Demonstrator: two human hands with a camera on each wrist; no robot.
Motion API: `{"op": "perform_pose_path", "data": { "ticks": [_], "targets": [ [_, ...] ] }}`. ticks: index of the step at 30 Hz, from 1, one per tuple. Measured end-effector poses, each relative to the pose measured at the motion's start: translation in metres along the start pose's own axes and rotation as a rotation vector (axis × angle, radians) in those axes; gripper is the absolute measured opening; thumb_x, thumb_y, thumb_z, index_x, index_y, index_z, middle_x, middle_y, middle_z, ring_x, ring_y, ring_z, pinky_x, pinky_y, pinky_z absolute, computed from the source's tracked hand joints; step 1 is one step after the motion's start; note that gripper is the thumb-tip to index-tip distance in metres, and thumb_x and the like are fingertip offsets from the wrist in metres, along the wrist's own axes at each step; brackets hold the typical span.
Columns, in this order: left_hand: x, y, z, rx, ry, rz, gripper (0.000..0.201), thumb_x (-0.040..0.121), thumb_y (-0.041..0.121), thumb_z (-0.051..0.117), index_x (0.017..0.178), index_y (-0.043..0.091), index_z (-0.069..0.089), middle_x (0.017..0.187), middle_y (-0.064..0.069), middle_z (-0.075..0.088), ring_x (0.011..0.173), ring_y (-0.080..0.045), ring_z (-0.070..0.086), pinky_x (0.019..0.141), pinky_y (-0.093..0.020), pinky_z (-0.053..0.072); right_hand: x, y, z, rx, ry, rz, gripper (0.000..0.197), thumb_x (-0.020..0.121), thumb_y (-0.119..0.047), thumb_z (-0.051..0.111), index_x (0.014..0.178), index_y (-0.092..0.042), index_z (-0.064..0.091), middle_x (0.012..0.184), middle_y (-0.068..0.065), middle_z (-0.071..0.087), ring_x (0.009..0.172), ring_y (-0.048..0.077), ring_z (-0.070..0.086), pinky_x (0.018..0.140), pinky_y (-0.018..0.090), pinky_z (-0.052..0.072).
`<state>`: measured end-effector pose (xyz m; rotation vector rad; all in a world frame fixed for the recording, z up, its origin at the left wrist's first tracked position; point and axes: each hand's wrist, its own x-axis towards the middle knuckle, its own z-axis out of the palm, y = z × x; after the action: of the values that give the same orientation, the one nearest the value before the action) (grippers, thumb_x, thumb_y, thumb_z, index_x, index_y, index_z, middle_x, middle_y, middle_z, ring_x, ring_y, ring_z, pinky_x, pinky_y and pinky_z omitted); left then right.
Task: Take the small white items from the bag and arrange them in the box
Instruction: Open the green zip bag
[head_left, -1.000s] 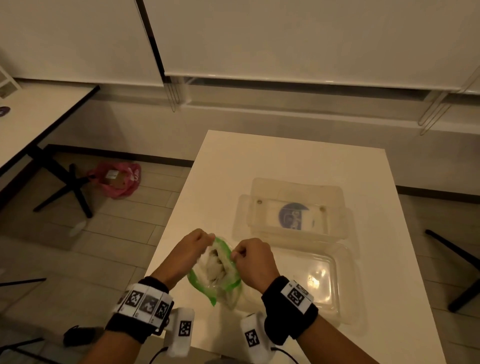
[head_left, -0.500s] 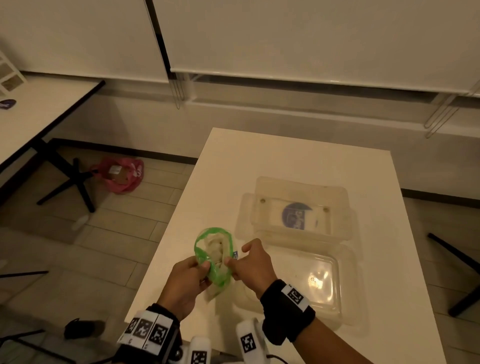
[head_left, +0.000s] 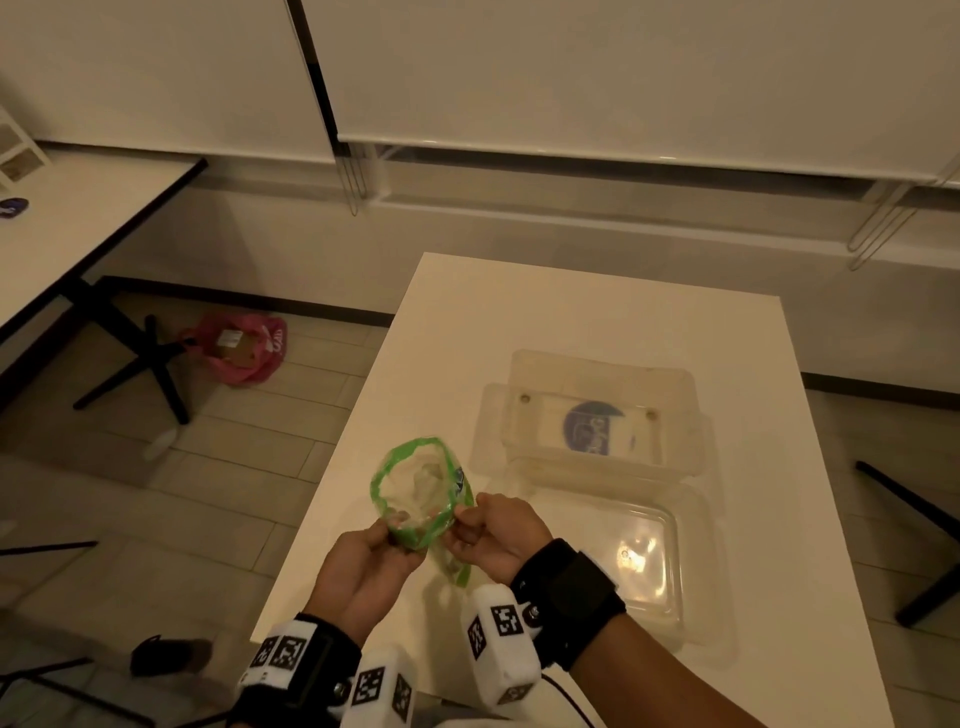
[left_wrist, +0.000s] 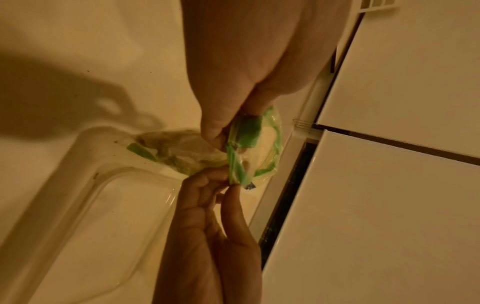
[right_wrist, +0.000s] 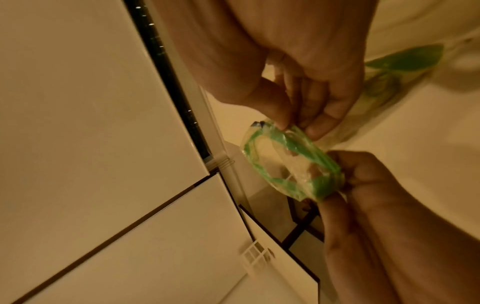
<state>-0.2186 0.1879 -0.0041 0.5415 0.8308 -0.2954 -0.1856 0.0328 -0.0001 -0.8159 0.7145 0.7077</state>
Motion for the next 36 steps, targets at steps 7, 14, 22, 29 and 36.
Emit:
{"op": "perform_pose_path", "data": {
  "ticks": [7,14,22,29,36],
  "targets": [
    [0.009,-0.010,0.015,0.380,0.014,0.200,0.045,0.096,0.015,0.060,0.136,0.008,0.042,0.122,-0.023,0.064,0.107,-0.037,0.065,0.090,-0.051,0.053,0.003,0.007,0.000,-0.471,0.084,-0.215,0.020,0.086,-0.003,0.058,0.078,-0.019,0.049,0.082,0.007,0.060,0.069,0.021,0.058,0.062,0.031,0.050],
    [0.020,-0.018,0.023,0.938,0.124,0.334,0.037,0.097,0.001,0.048,0.126,0.015,0.029,0.096,-0.013,0.061,0.076,-0.021,0.059,0.063,-0.033,0.048,0.011,-0.003,0.003,-1.179,0.339,-0.573,0.022,0.075,0.001,0.051,0.074,-0.021,0.047,0.073,-0.006,0.054,0.067,0.016,0.049,0.055,0.024,0.037],
    [0.037,-0.025,0.016,1.959,0.200,0.828,0.055,0.077,-0.013,0.051,0.119,0.022,0.054,0.135,-0.010,0.039,0.116,-0.026,0.045,0.071,-0.028,0.042,0.020,-0.001,-0.007,-1.240,0.335,-0.518,0.034,0.079,0.005,0.051,0.102,-0.018,0.062,0.095,-0.002,0.062,0.084,0.019,0.057,0.069,0.024,0.042],
    [0.039,-0.008,0.029,1.979,0.206,0.825,0.047,0.075,-0.009,0.056,0.115,0.012,0.068,0.131,-0.009,0.058,0.105,-0.030,0.060,0.083,-0.033,0.049,0.030,-0.007,-0.014,-1.258,0.373,-0.535,0.042,0.078,0.000,0.059,0.113,-0.021,0.065,0.113,0.001,0.067,0.103,0.020,0.062,0.084,0.024,0.048],
    [0.044,-0.025,0.032,1.807,0.114,0.811,0.060,0.072,-0.012,0.060,0.128,0.011,0.062,0.135,-0.003,0.057,0.111,-0.026,0.062,0.088,-0.027,0.046,0.039,-0.014,-0.019,-1.427,0.461,-0.580,0.035,0.085,-0.002,0.056,0.119,-0.009,0.056,0.124,0.008,0.054,0.111,0.027,0.056,0.092,0.031,0.043]
  ]
}}
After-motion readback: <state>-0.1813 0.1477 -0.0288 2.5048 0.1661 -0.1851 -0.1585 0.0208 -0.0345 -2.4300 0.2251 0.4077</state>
